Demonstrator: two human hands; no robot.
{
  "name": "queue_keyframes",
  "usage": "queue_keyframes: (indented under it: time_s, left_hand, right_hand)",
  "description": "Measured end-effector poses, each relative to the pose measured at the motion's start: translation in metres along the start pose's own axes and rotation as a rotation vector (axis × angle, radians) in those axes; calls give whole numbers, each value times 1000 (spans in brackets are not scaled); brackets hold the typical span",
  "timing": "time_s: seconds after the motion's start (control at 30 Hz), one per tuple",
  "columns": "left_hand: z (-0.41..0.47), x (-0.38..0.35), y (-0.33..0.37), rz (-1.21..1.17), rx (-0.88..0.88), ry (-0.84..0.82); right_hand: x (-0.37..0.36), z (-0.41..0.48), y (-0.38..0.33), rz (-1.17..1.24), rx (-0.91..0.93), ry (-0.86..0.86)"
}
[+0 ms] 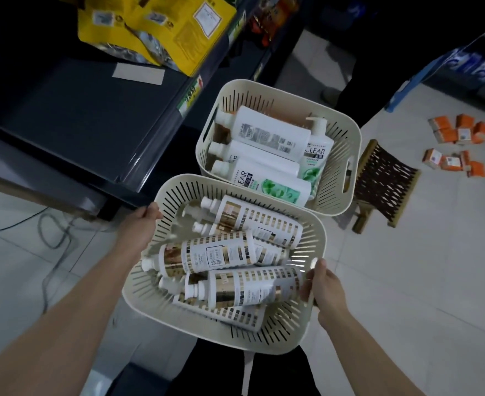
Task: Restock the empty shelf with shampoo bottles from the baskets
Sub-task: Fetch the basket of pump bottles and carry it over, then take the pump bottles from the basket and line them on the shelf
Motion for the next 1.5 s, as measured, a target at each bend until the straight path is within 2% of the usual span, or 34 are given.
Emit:
queue_keyframes:
  time_s: [0.1, 0.2, 0.3, 0.4, 0.47, 0.6, 0.7, 0.87, 0.97, 1.1, 1.23, 1.4, 1.5]
  left_hand:
    - [-3, -3, 1, 68, -47, -22]
    - [-5, -6, 2, 247, -94, -29]
    - [-18, -7, 8, 480, -182, 38]
    - [-54, -9, 20, 558, -422, 159]
    - [-76, -13, 23, 554, -496, 177]
    - [-100, -17, 13, 523, -369, 168]
    - [-106, -21, -4, 517, -317, 222]
    - [-118, -35, -25, 230, -13, 356]
    - [-118, -51, -30, -105, 171, 387]
    - [-74, -76, -85, -534, 393, 404]
    - [-81, -67, -57, -870, 450, 393]
    - [-72, -65, -64, -884, 530, 404]
    - [-75, -65, -61, -914, 492, 402]
  right_hand:
    - [12, 6, -10, -389, 126, 56]
    - [22, 6, -28, -815, 311, 155]
    - [24, 1, -47, -1039, 385, 179]
    - [24, -5, -63, -1205, 405, 126]
    - [17, -15, -82, -1262, 486, 123]
    - [-25, -31, -134, -1244, 885, 109]
    - [-58, -29, -161, -1213, 1091, -44]
    - [-96, -8, -165, -1416, 1127, -262]
    - [-102, -1, -160, -1475, 1154, -333]
    - [-106, 0, -161, -1508, 1197, -343]
    - [-106, 1, -157, -1571, 1284, -246]
    - [-107, 8, -153, -1493, 1378, -199]
    - [-108, 14, -148, -1480, 1419, -189]
Point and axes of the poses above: each hand's wrist, its own z-axis towards the middle knuckle, its own x-axis out of the back of the hand, y = z × x, the point moved 6 cm from there along z, towards the middle knuckle, and after that the axes turned 7 degrees about -z, right-handed, at the moved point
